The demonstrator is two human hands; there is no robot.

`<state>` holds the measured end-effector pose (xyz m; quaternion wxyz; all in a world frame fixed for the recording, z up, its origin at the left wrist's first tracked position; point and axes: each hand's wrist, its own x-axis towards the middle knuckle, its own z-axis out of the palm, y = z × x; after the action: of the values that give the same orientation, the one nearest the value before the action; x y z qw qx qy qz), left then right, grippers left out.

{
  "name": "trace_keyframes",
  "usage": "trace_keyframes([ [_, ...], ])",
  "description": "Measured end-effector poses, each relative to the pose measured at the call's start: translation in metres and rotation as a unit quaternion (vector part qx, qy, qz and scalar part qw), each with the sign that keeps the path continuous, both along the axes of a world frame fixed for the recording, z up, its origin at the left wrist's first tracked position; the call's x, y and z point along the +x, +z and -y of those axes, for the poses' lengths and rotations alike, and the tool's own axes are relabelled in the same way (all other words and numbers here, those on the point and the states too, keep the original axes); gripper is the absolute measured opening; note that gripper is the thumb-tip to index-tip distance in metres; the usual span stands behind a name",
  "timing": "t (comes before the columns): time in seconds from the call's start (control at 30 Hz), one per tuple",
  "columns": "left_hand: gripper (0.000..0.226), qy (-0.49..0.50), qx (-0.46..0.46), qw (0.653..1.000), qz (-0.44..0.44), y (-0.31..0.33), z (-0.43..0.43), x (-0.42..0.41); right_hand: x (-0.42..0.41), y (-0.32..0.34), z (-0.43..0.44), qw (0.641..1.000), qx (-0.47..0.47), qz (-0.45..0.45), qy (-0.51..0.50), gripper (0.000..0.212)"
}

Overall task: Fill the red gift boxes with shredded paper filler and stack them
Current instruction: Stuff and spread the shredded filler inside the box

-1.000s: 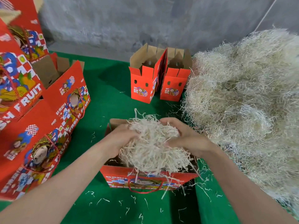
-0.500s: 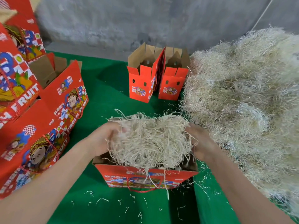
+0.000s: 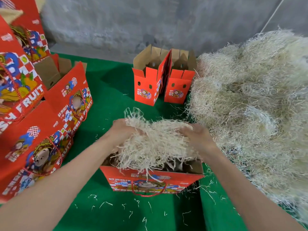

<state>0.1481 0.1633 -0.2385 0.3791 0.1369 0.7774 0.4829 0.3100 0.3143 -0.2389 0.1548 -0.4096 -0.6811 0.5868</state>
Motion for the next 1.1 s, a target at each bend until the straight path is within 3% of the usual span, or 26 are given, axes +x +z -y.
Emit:
trace_keyframes([
  [0.03,0.083,0.01,0.006,1.0,-0.001,-0.004,0.004,-0.006,0.006,0.003,-0.004,1.0,-0.007,0.004,0.012,0.067],
  [0.1,0.082,0.029,0.018,0.999,0.014,-0.007,0.006,-0.011,0.015,0.005,-0.009,0.996,-0.078,-0.006,0.036,0.077],
  [0.17,0.066,0.052,0.048,0.995,0.076,-0.008,0.006,-0.009,0.019,0.011,-0.007,0.983,-0.156,-0.042,0.088,0.085],
  [0.27,0.037,0.031,0.151,0.968,0.199,-0.011,0.002,0.006,0.007,0.003,0.014,0.974,-0.144,-0.028,0.17,0.091],
  [0.3,0.036,0.016,0.174,0.962,0.211,-0.011,0.0,0.012,-0.001,-0.001,0.022,0.976,-0.134,-0.013,0.174,0.081],
  [0.37,0.046,-0.003,0.177,0.969,0.174,-0.011,0.0,0.016,-0.01,-0.007,0.029,0.979,-0.102,0.006,0.178,0.044],
  [0.4,0.048,0.008,0.165,0.976,0.141,-0.009,0.001,0.011,-0.009,-0.008,0.025,0.98,-0.087,0.011,0.177,0.036],
  [0.53,0.028,0.021,0.126,0.989,0.076,-0.008,0.018,-0.021,0.012,0.0,-0.007,0.988,-0.037,0.034,0.148,0.055],
  [0.63,0.023,-0.013,0.116,0.991,0.067,-0.011,0.022,-0.019,0.021,0.006,-0.016,0.981,-0.001,0.045,0.187,0.053],
  [0.77,0.021,-0.088,0.002,0.984,-0.154,-0.016,0.023,-0.019,0.029,0.012,-0.028,0.975,0.023,0.043,0.216,0.039],
  [0.83,0.024,-0.118,-0.047,0.972,-0.198,-0.02,0.019,-0.018,0.028,0.013,-0.032,0.969,0.008,0.022,0.245,0.036],
  [0.87,0.022,-0.145,-0.072,0.971,-0.178,-0.021,0.016,-0.017,0.024,0.013,-0.032,0.963,0.006,0.016,0.267,0.038],
  [0.93,0.021,-0.217,-0.089,0.971,-0.04,-0.019,0.012,-0.017,0.013,0.013,-0.027,0.946,0.033,0.041,0.319,0.04],
  [1.03,0.031,-0.283,-0.074,0.945,0.146,-0.019,0.01,-0.032,-0.007,0.008,-0.022,0.908,0.119,0.175,0.362,0.037],
  [1.1,0.026,-0.333,-0.149,0.927,0.082,-0.028,0.008,-0.04,-0.019,-0.001,-0.022,0.851,0.163,0.288,0.407,0.045],
])
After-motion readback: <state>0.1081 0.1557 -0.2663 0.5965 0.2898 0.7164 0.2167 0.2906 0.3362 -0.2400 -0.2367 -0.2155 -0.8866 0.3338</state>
